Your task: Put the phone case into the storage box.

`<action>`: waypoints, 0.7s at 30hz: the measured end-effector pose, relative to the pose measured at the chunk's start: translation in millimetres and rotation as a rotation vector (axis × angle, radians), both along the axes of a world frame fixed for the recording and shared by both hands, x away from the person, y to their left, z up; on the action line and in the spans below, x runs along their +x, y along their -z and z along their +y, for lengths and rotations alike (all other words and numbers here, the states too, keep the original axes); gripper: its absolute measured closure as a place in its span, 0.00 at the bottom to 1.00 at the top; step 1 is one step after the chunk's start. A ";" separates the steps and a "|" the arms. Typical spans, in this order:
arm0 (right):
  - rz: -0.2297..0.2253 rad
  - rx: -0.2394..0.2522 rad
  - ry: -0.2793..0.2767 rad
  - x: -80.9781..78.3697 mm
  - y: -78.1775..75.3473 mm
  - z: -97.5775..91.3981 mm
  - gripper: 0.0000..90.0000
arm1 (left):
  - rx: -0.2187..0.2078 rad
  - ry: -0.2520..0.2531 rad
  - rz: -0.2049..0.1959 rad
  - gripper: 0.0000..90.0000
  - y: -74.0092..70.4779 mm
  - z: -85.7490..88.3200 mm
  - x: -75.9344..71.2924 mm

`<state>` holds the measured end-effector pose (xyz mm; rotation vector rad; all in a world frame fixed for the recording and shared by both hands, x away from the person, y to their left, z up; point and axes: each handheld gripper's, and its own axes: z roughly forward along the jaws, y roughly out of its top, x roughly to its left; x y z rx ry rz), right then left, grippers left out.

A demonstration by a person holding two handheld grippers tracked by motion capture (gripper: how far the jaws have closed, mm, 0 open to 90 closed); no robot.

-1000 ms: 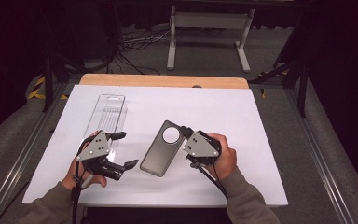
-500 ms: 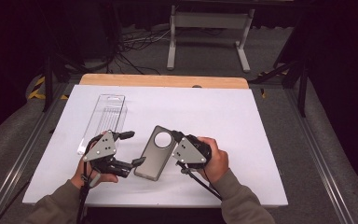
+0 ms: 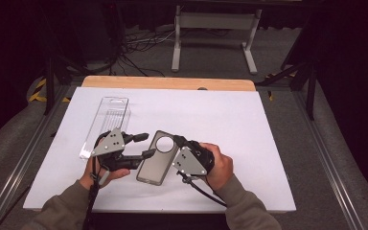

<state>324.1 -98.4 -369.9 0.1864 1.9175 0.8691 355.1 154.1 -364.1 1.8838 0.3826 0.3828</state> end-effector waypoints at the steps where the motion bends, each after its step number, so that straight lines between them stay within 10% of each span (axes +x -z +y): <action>1: -0.005 -0.006 -0.001 -1.4 0.3 1.4 0.99 | -0.012 -0.004 0.009 0.51 -1.6 -1.5 1.2; 21: -0.088 -0.073 -0.024 -9.0 1.8 9.7 0.99 | -0.002 0.015 0.085 0.75 -9.3 -4.3 20.4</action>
